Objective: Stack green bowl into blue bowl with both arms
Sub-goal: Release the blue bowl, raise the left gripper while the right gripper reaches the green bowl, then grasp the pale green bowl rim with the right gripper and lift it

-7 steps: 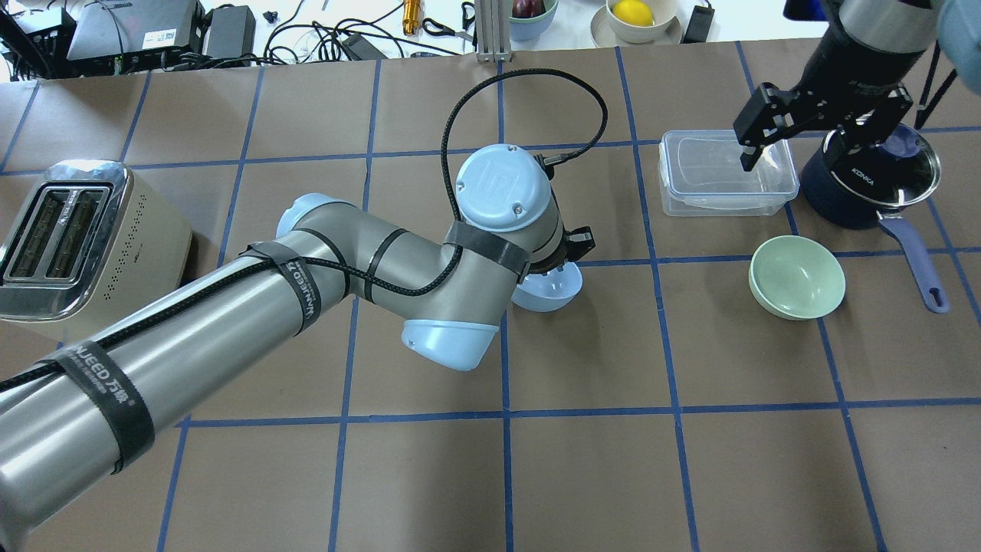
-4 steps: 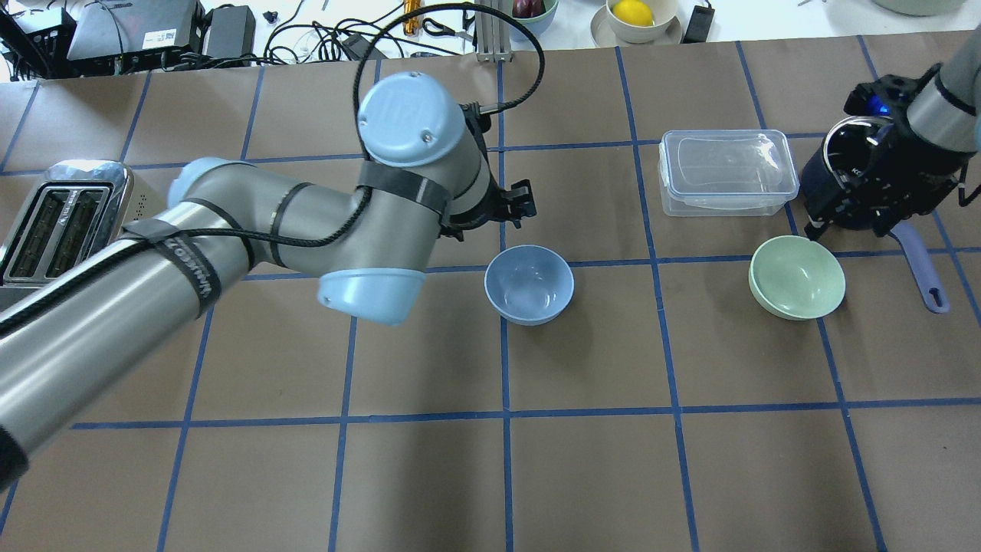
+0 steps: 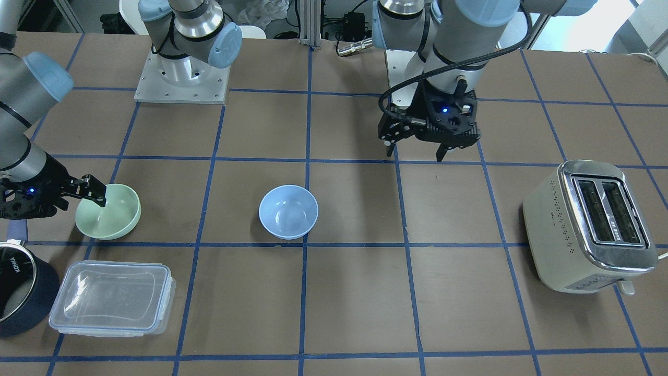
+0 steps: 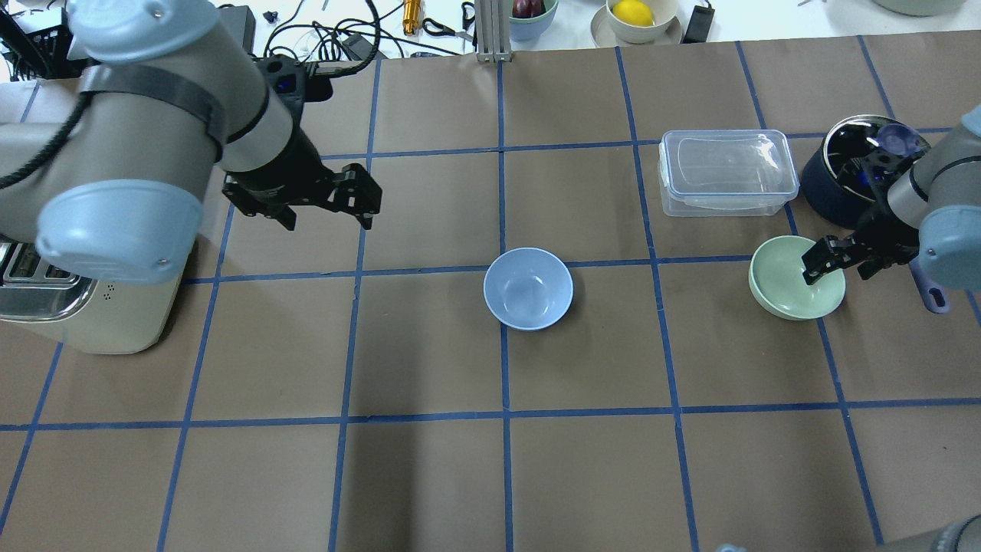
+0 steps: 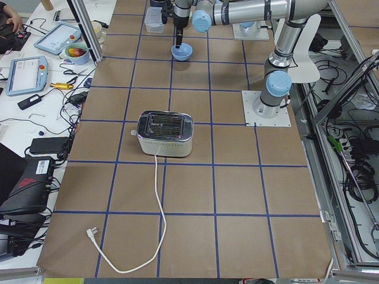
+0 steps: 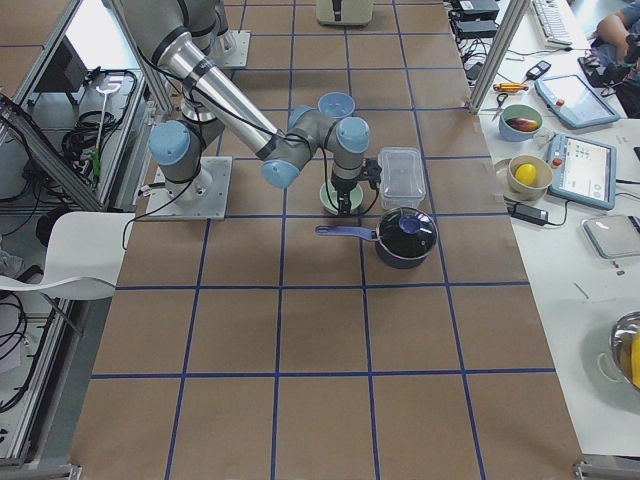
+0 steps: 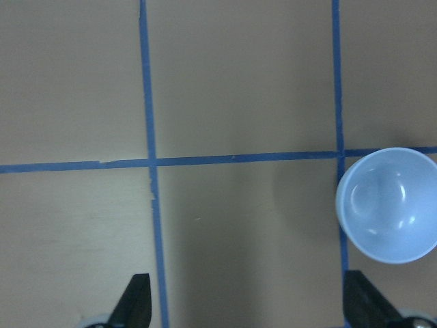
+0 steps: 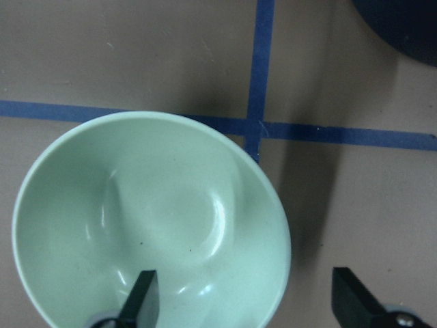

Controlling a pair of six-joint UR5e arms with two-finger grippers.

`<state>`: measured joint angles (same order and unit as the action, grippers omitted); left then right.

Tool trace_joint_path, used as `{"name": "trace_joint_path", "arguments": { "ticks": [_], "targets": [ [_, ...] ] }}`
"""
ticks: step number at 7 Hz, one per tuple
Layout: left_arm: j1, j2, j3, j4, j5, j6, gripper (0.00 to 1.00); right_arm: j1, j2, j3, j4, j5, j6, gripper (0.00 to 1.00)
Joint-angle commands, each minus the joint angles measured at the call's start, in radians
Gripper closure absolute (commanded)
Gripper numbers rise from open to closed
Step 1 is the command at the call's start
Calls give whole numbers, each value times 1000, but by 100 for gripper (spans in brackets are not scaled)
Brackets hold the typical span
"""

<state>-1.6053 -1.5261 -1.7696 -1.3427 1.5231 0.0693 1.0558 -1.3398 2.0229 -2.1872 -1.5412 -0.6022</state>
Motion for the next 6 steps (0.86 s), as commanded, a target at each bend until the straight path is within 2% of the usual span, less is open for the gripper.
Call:
{"name": "trace_joint_path", "arguments": {
  "ticks": [1,2,3,5,6],
  "targets": [
    [85,37,4,-55,35,136,0,-2,19,5,-16,-5,-34,78],
    [103,38,19,-52,23,139,0,-2,19,2,-16,-7,-36,96],
    [99,29,56,-71,28,138,0,-2,19,-1,-14,-7,-34,100],
    [104,-17,180,-192,28,119,0,-2,11,-4,-8,-8,-24,100],
    [104,-28,205,-222,26,119,0,0,1,-12,10,-5,14,100]
  ]
}}
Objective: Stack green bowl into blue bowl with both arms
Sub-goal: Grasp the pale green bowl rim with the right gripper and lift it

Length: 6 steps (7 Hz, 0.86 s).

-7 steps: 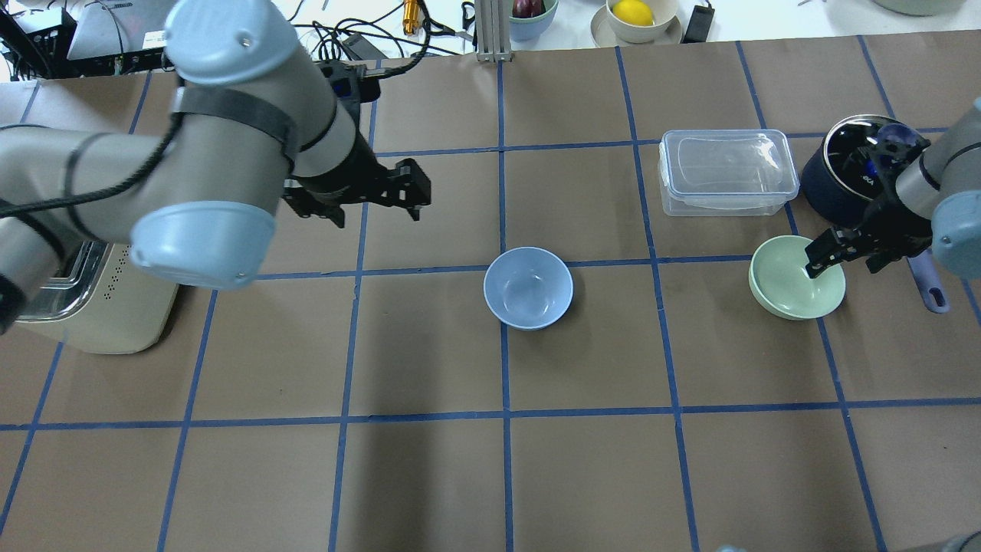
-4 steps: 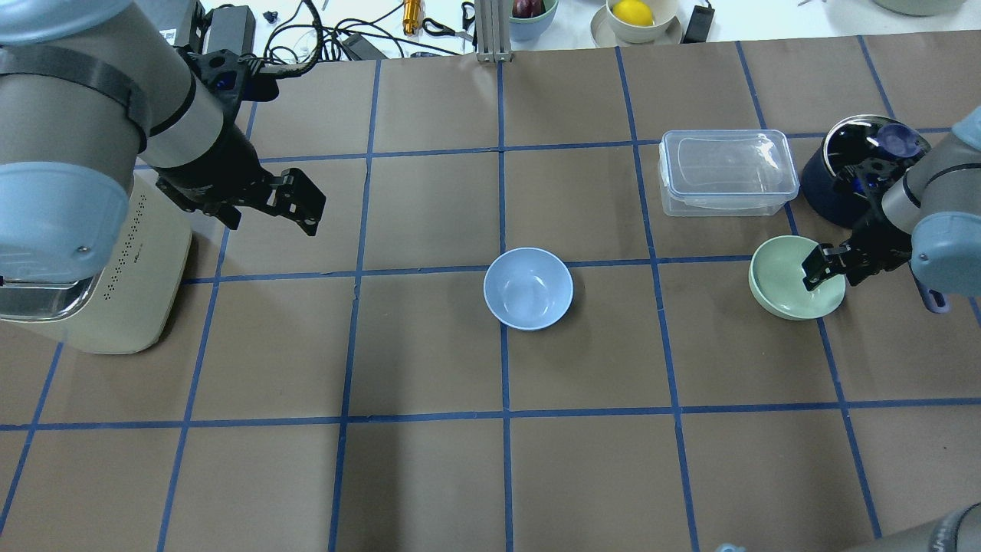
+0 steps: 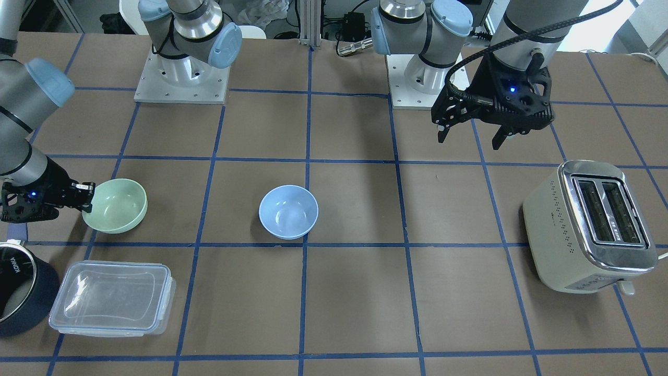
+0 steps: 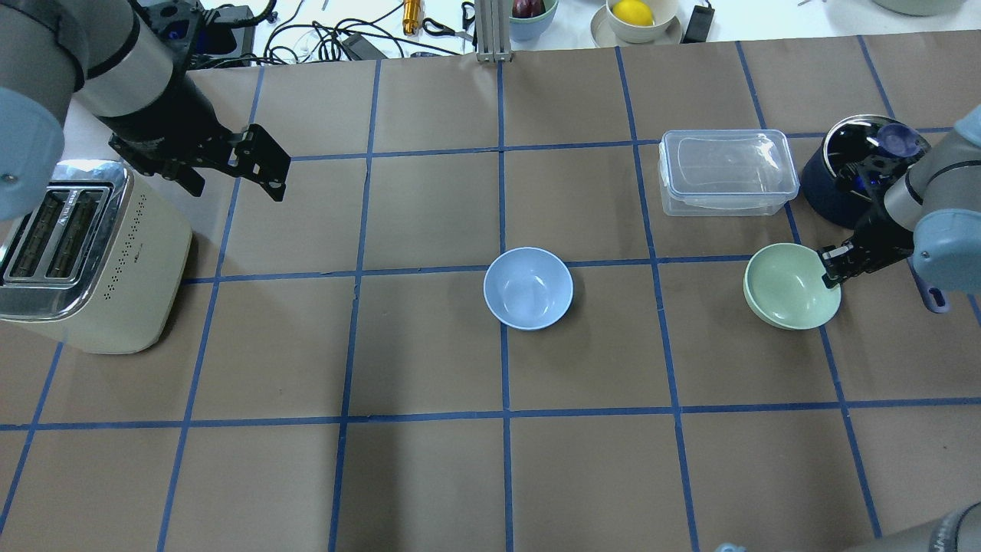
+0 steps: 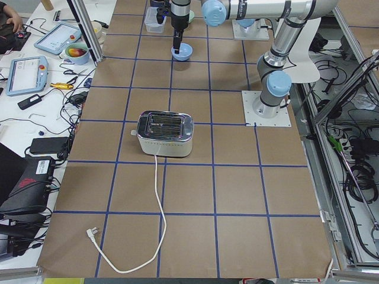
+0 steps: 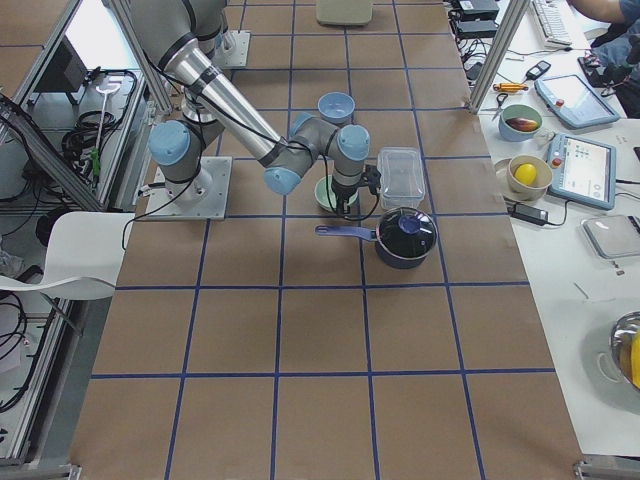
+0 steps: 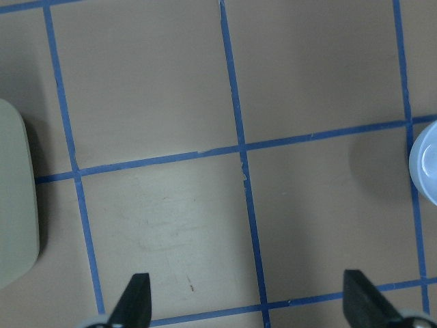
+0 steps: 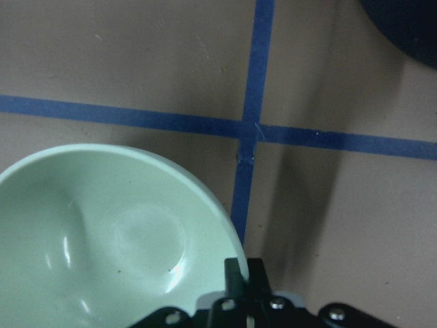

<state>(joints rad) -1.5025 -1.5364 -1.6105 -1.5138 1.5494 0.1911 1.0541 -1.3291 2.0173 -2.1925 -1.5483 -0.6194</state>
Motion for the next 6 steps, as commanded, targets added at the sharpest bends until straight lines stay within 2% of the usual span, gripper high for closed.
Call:
{"name": "trace_joint_path", "arguments": {
  "ticks": [1,2,3,4,6],
  "targets": [
    [-2,-19,38,-51,-9,-12,0,16,-33,-38,104,19,103,100],
    [-10,-14,23,-51,-5,-31,0,67,-56,-79,223,90,195,100],
    [-10,1,18,-51,-2,-30,0,145,-62,-112,264,108,311,100],
    [-11,-7,20,-49,-3,-32,0,256,-74,-120,264,161,440,100],
    [-12,-2,20,-48,0,-32,0,465,-84,-129,249,191,715,100]
  ]
}}
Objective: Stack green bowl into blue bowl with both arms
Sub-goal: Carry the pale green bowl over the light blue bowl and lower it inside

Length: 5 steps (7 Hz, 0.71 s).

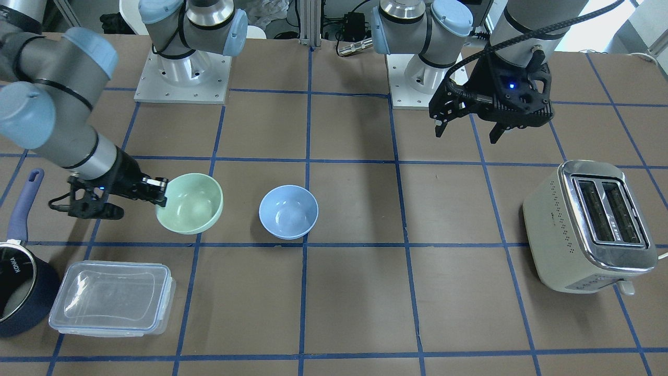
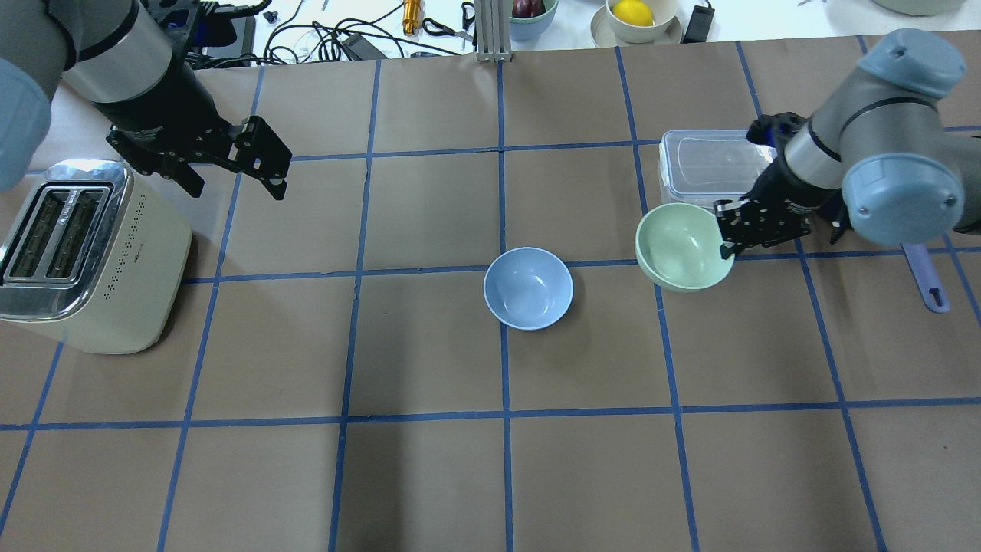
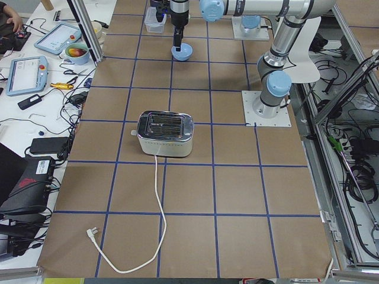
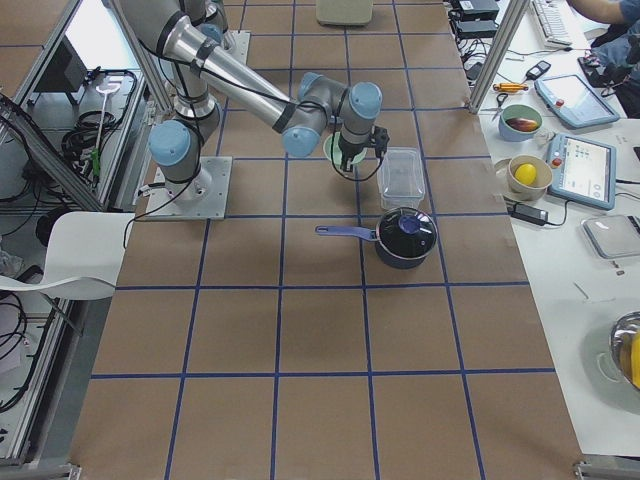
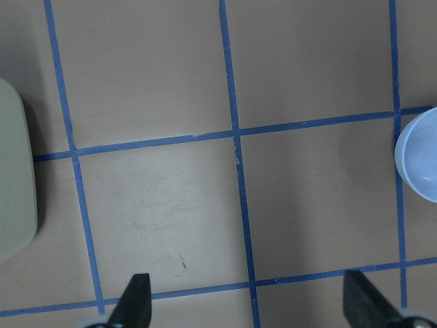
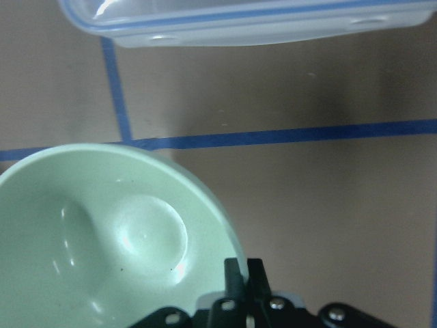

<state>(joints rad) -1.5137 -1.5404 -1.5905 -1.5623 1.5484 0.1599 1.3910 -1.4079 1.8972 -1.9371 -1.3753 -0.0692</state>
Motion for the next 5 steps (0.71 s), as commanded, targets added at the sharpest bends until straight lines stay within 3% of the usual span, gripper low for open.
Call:
{"name": "trace_joint_path", "arguments": {
  "ticks": [1,5],
  "targets": [
    [0,0,0,1,2,0,0,223,-2,-30,-28,34,292,100],
    [0,2,0,1,4,0,0,330,44,-47,-54,29,355,100]
  ]
}}
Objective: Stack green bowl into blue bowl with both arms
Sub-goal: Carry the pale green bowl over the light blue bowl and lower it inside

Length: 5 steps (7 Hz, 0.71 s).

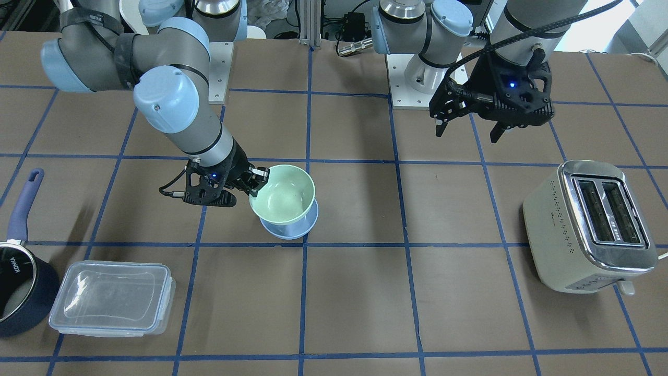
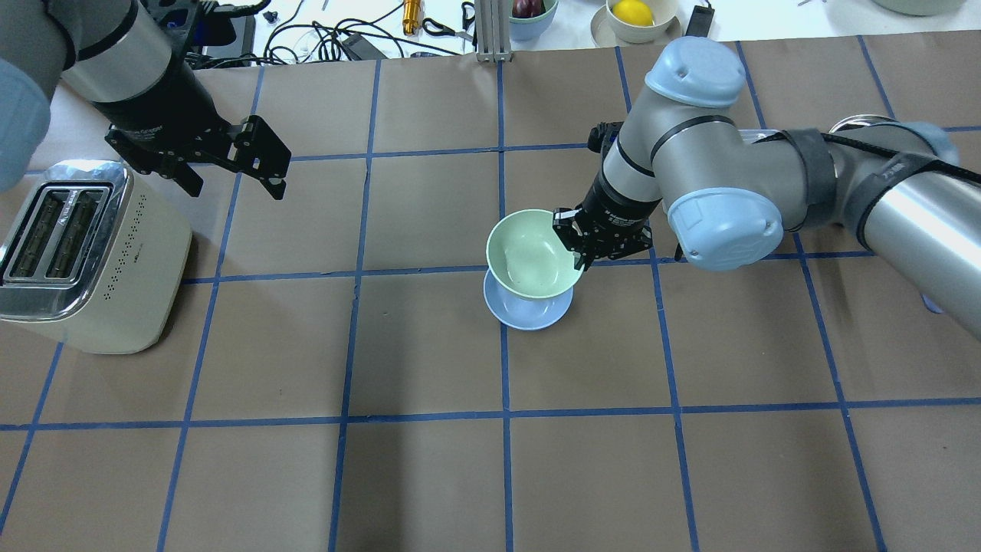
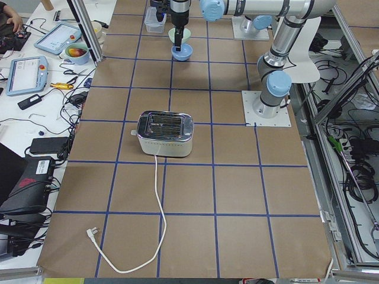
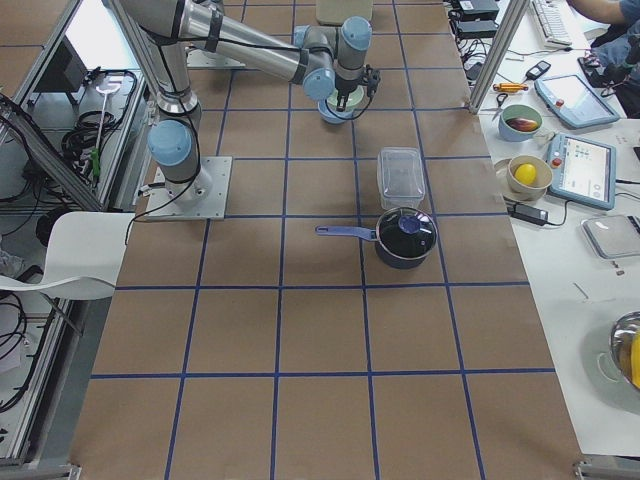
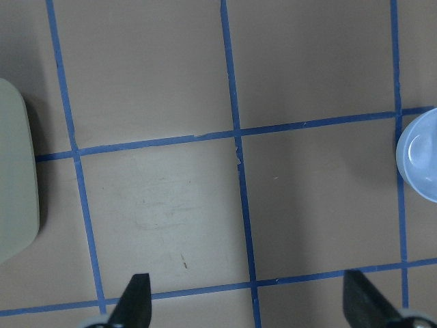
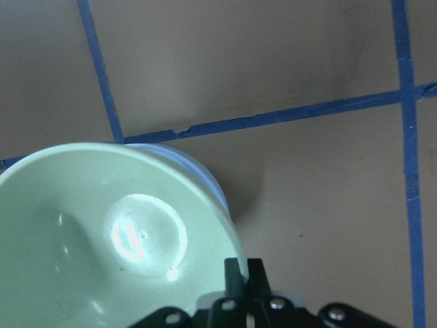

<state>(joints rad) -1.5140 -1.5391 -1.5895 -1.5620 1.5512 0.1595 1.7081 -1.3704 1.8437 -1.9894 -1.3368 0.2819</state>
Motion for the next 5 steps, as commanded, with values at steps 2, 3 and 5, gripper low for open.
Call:
{"name": "trace_joint_path", "arguments": {
  "ticks": [2,3,5],
  "targets": [
    [0,2,-1,-1,1,0,0,13,33,49,-84,-27,2,100],
    [0,4,-1,-1,1,0,0,13,45,67,-113,-22,3,100],
    [-2,4,-3,-3,0,0,0,15,53,71,-128,-25,3,93]
  ]
}}
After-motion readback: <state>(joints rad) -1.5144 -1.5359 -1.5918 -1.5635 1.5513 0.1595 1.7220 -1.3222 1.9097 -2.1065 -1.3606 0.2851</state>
